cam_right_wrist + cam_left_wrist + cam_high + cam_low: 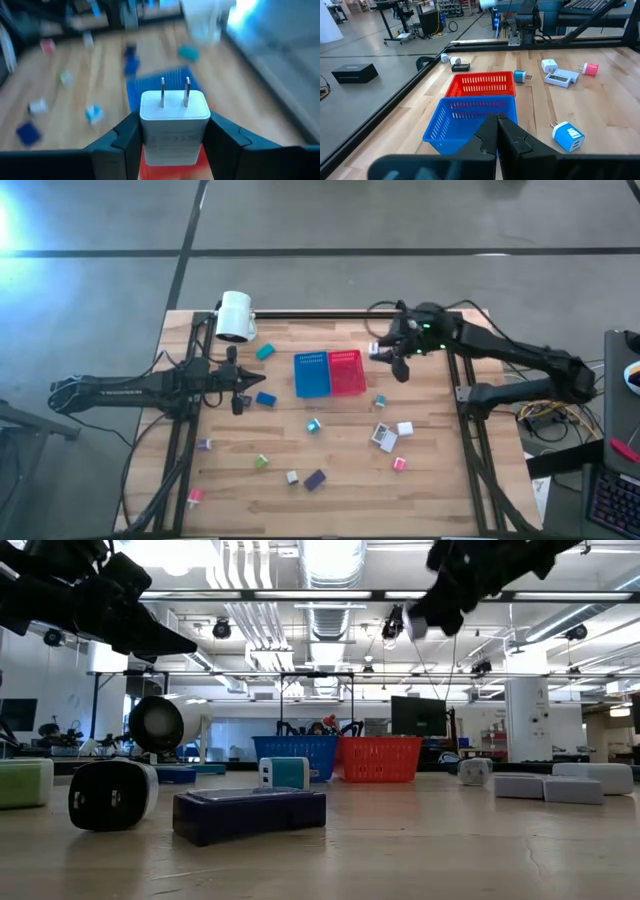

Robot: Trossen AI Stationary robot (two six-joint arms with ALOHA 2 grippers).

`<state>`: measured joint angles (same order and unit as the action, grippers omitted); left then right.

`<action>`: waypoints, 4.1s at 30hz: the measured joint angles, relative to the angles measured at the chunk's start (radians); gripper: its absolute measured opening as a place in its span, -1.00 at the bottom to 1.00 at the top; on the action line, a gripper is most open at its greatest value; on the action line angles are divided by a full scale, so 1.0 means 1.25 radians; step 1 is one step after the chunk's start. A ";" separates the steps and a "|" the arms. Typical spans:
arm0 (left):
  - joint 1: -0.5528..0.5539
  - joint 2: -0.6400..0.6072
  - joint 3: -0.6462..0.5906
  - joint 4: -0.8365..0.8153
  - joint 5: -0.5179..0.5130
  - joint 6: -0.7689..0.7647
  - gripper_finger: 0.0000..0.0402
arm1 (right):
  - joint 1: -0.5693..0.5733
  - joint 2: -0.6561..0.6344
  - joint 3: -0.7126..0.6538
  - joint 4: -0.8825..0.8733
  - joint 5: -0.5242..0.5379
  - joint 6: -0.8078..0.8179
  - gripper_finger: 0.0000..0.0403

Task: Pick & Place Office items
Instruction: Put the top white charger adapter into the red bin

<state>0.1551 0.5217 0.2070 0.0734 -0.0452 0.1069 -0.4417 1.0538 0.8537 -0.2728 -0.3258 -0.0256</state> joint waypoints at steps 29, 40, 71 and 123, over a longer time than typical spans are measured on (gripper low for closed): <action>0.000 0.000 -0.009 -0.011 0.000 -0.005 -0.97 | 0.011 -0.436 -0.665 0.766 0.081 0.105 -0.22; 0.000 0.000 -0.013 0.019 -0.055 0.003 -0.97 | 0.011 -0.568 -0.676 0.697 0.090 0.065 -0.22; 0.000 0.000 -0.013 0.036 -0.112 -0.005 -0.97 | 0.076 -0.261 -0.476 0.498 0.365 0.079 -0.22; 0.000 -0.001 -0.013 0.075 -0.095 -0.047 -0.97 | 0.168 0.671 0.304 -0.177 0.321 0.021 -0.10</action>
<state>0.1547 0.5201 0.1905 0.1667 -0.1639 0.0481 -0.2314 1.8923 1.2339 -0.4941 0.0750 0.0002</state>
